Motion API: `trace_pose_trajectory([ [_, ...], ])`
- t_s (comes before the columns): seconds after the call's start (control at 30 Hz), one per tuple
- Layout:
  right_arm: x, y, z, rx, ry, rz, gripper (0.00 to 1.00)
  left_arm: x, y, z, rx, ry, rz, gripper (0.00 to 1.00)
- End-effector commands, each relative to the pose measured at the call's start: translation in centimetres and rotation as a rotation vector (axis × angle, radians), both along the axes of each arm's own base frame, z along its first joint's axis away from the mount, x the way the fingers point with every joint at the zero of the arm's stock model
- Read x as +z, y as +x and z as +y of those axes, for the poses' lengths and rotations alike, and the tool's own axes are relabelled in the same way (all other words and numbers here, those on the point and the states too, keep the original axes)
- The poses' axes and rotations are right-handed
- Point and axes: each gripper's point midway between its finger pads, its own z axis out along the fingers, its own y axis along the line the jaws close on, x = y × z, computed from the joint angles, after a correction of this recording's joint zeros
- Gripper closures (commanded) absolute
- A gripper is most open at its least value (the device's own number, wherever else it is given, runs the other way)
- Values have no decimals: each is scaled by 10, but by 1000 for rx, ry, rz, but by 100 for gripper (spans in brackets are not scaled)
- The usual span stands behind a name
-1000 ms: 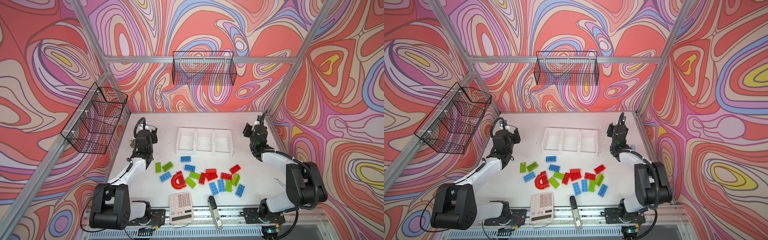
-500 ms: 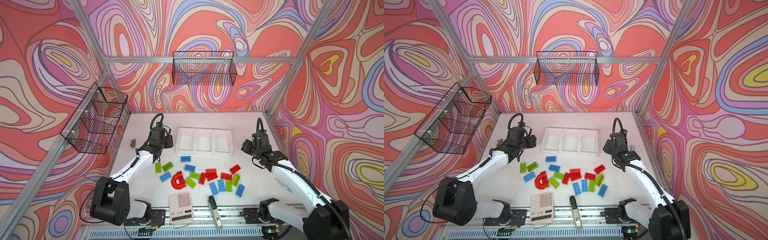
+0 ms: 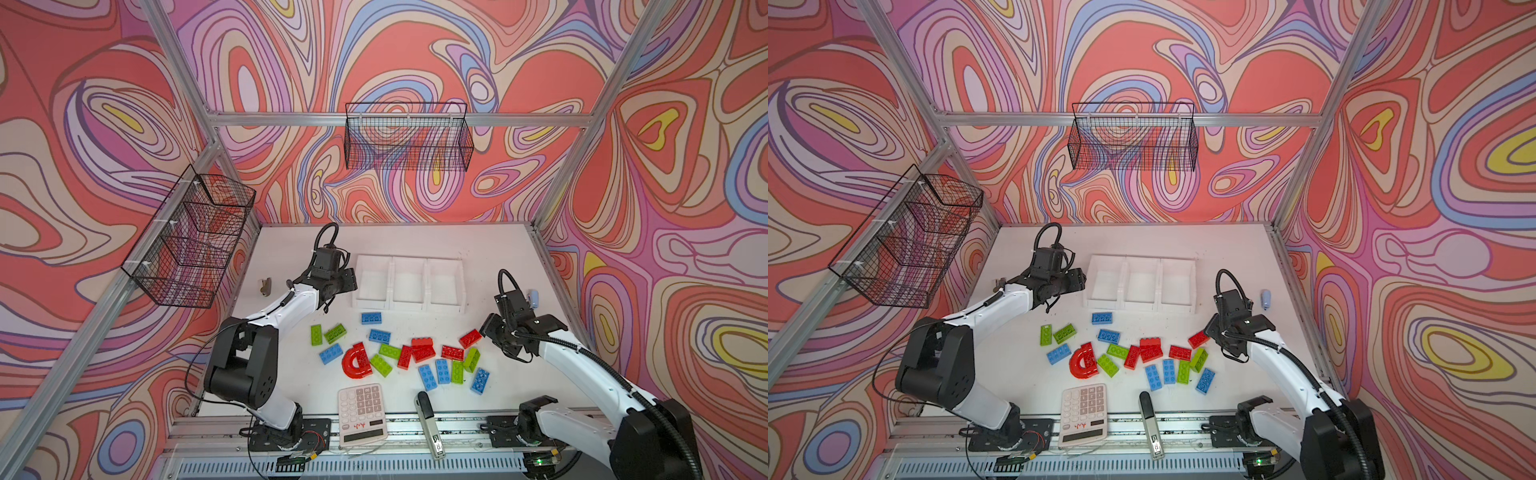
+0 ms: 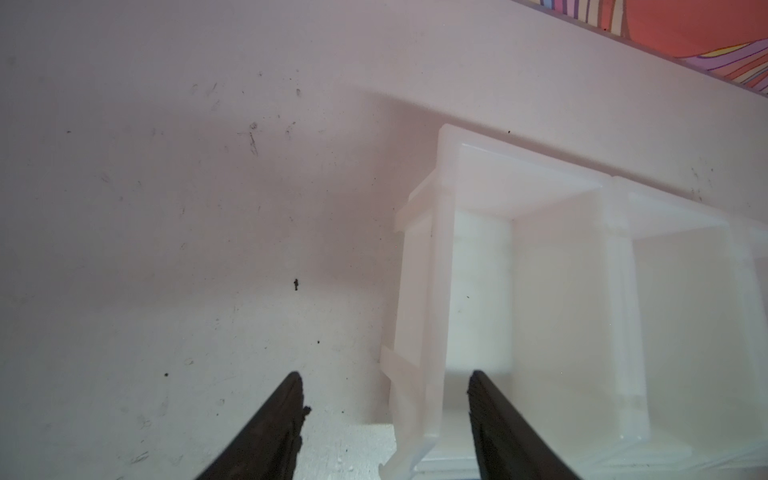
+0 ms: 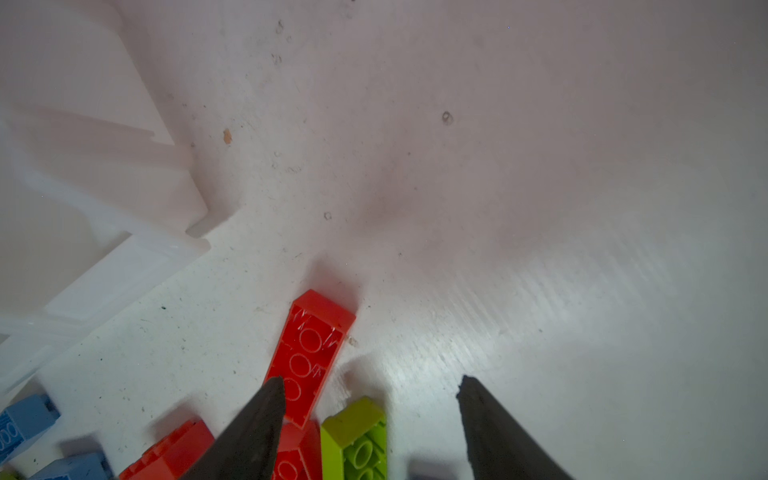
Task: Sort the legos into containers by color
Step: 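Close the right gripper on a red brick while the left gripper hovers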
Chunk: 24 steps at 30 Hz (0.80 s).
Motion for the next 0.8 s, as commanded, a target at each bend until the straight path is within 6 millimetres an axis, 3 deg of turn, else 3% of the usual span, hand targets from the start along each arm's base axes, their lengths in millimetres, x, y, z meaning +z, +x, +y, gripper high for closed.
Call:
trace_pose_trajectory([
  [0.0, -6, 2, 9, -26, 51, 15, 29, 10, 11, -16, -15, -50, -15, 36],
  [0.33, -23, 12, 22, -31, 107, 18, 29, -17, 29, -21, 17, -38, 46, 50],
  [0.47, -28, 15, 31, -16, 107, 28, 28, -22, 33, -23, 22, -22, 52, 54],
  [0.63, -34, 19, 37, -17, 100, 40, 30, -24, 40, -25, 31, -25, 60, 71],
  [0.77, -41, 19, 39, -34, 110, 47, 32, -24, 41, -25, 44, -33, 58, 76],
])
